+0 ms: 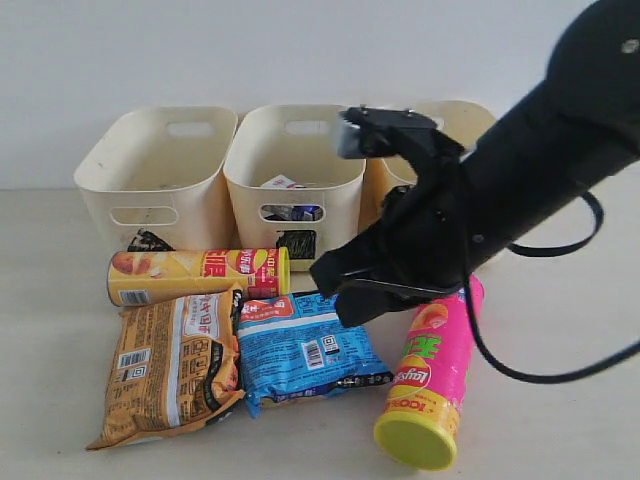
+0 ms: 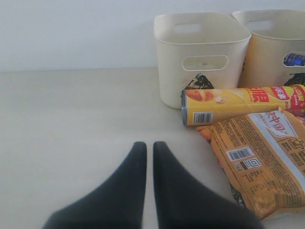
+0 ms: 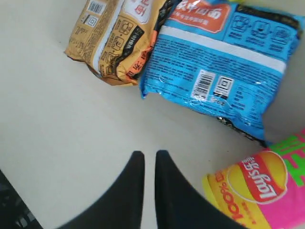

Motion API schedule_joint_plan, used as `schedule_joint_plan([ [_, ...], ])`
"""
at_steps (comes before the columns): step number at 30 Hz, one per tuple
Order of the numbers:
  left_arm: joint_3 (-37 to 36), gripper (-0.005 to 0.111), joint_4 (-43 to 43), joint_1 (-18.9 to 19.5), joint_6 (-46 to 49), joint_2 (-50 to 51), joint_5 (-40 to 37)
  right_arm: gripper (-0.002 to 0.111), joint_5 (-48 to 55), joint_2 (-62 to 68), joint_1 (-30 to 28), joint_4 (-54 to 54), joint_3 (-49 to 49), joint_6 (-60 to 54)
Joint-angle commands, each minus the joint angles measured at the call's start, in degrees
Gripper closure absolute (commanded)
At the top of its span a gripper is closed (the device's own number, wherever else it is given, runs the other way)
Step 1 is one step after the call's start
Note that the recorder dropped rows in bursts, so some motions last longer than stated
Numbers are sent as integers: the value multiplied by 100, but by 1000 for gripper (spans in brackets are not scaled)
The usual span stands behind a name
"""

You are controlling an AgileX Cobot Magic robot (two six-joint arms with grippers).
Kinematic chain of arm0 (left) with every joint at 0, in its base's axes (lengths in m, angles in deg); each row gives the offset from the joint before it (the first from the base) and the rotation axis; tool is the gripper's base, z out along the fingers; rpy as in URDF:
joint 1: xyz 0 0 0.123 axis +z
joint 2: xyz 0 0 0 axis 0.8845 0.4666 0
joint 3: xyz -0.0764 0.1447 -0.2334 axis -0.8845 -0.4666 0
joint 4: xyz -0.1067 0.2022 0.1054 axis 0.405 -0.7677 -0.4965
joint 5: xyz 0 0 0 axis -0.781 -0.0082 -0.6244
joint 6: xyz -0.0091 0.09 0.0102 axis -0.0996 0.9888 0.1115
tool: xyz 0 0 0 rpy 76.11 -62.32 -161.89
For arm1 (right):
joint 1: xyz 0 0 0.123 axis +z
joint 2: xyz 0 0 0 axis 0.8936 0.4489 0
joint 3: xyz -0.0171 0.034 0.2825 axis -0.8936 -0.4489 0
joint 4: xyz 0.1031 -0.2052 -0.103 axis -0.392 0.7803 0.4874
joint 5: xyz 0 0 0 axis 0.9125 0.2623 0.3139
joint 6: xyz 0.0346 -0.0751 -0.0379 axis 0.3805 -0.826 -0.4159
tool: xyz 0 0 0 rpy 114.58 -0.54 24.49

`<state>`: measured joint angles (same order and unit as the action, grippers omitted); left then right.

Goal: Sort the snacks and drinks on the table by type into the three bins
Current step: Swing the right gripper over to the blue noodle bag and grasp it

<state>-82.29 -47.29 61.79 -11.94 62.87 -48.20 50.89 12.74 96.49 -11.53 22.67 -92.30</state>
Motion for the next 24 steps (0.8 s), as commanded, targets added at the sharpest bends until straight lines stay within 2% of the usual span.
schedule_joint_plan([
  [1,-20,102,28,-15,0,-12,-2,104,200,693,7,-14,563,-203],
  [6,-20,102,28,-15,0,-12,-2,104,202,1300,7,128,1083,-37],
  [11,-20,102,28,-15,0,-12,-2,104,460,1859,-141,808,1773,589],
  [21,-20,102,28,-15,0,-12,-2,104,1621,3051,-1076,-420,2656,78],
  [22,-20,102,28,-15,0,-12,-2,102,1656,3123,-1098,-449,2695,54],
  [24,-20,102,28,-15,0,-12,-2,90,1654,3289,-1098,-439,2779,54],
])
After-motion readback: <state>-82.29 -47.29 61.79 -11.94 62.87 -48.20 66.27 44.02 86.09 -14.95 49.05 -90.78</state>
